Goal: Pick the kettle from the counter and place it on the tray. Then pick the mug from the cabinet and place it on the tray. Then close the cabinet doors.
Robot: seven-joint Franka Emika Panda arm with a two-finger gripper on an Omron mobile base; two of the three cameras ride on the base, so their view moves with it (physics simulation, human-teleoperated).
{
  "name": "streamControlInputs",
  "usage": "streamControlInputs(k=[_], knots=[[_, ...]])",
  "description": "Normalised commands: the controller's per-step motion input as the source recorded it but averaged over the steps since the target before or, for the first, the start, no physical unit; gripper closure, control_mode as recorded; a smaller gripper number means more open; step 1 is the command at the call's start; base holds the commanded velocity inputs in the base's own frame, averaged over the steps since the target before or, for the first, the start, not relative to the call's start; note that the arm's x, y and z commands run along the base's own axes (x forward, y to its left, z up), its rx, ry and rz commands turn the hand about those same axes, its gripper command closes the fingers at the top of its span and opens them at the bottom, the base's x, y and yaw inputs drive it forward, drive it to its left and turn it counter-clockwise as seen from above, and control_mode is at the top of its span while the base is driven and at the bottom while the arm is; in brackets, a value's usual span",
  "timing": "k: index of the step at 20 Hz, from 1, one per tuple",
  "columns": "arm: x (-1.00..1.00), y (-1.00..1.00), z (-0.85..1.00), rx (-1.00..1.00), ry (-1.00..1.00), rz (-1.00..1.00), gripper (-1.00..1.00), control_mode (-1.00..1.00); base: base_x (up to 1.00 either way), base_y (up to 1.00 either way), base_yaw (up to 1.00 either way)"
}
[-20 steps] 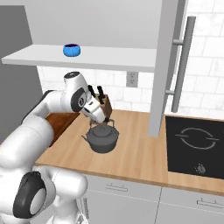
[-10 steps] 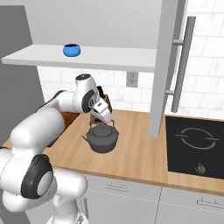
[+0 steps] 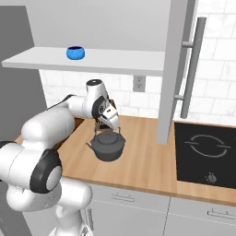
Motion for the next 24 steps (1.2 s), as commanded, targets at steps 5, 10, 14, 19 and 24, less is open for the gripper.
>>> streamControlInputs(k=[5, 10, 14, 19, 24], knots=[[0.19, 0.0, -0.25, 0.03, 0.01, 0.0, -1.0, -1.0, 0.0, 0.0, 0.0], [0.1, 0.0, -0.19, 0.0, 0.0, 0.0, -1.0, -1.0, 0.0, 0.0, 0.0], [-0.02, 0.0, -0.26, 0.0, 0.0, 0.0, -1.0, -1.0, 0.0, 0.0, 0.0], [-0.18, 0.0, -0.33, 0.0, 0.0, 0.0, 1.0, -1.0, 0.0, 0.0, 0.0], [-0.22, 0.0, -0.15, 0.0, -0.04, 0.0, 1.0, -1.0, 0.0, 0.0, 0.0]])
